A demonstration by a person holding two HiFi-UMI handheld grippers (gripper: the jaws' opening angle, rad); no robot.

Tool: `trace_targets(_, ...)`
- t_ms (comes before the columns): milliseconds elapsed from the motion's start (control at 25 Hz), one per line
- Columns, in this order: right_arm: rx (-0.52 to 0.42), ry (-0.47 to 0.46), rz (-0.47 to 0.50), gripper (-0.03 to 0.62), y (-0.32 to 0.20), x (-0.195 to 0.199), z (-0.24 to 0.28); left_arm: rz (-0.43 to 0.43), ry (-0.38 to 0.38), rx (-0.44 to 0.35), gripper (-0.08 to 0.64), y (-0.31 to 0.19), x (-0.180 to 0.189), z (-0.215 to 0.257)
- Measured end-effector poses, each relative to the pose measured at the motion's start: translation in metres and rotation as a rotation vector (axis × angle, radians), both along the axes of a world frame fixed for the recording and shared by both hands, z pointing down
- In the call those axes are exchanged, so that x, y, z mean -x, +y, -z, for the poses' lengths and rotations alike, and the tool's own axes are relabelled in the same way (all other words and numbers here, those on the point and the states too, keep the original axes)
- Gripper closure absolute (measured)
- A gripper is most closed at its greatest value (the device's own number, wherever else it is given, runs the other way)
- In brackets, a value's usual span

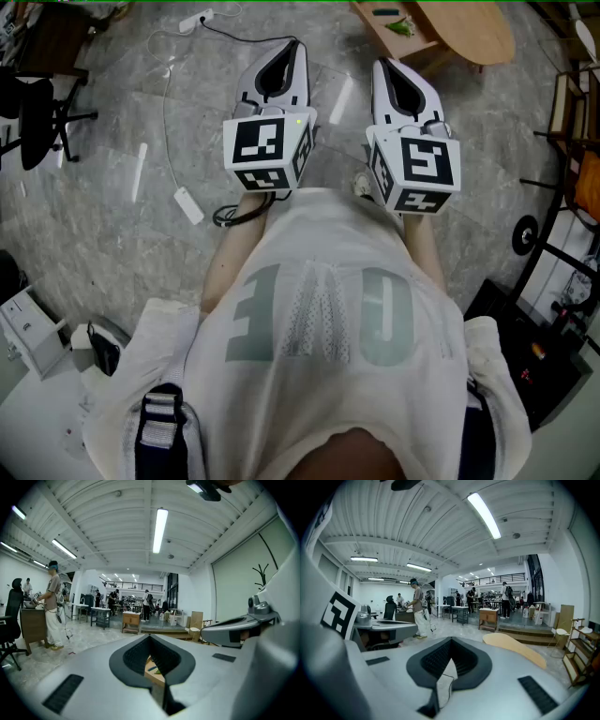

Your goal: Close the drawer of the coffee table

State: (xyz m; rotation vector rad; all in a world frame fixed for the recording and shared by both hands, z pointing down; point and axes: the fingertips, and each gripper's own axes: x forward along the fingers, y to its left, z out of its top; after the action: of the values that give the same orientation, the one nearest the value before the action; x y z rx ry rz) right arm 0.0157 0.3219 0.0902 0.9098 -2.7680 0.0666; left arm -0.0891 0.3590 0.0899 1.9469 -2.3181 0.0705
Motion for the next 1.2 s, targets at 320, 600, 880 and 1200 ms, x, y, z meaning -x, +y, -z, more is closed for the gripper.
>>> trace_targets(320, 0.052, 0.016, -0.015, 0.589, 0.019, -0.01, -0.003, 0.029, 0.023, 0.022, 0.551, 0.026, 0.003, -0.001)
trace_targets(600, 0.076, -0.011, -0.031, 0.589, 0.023, 0.003, 0.003, 0.062, 0.051, -0.032, 0.551, 0.044, 0.034, 0.012)
trace_targets(880, 0.097, -0.086, -0.052, 0.589, 0.056, 0.044, 0.008, 0.031, 0.062, -0.091, 0.551, 0.079, 0.085, 0.026)
trace_targets(1200, 0.087, -0.053, -0.155, 0.589, 0.073, 0.076, 0.0, -0.033, 0.032, -0.053, 0.551, 0.092, 0.132, 0.03)
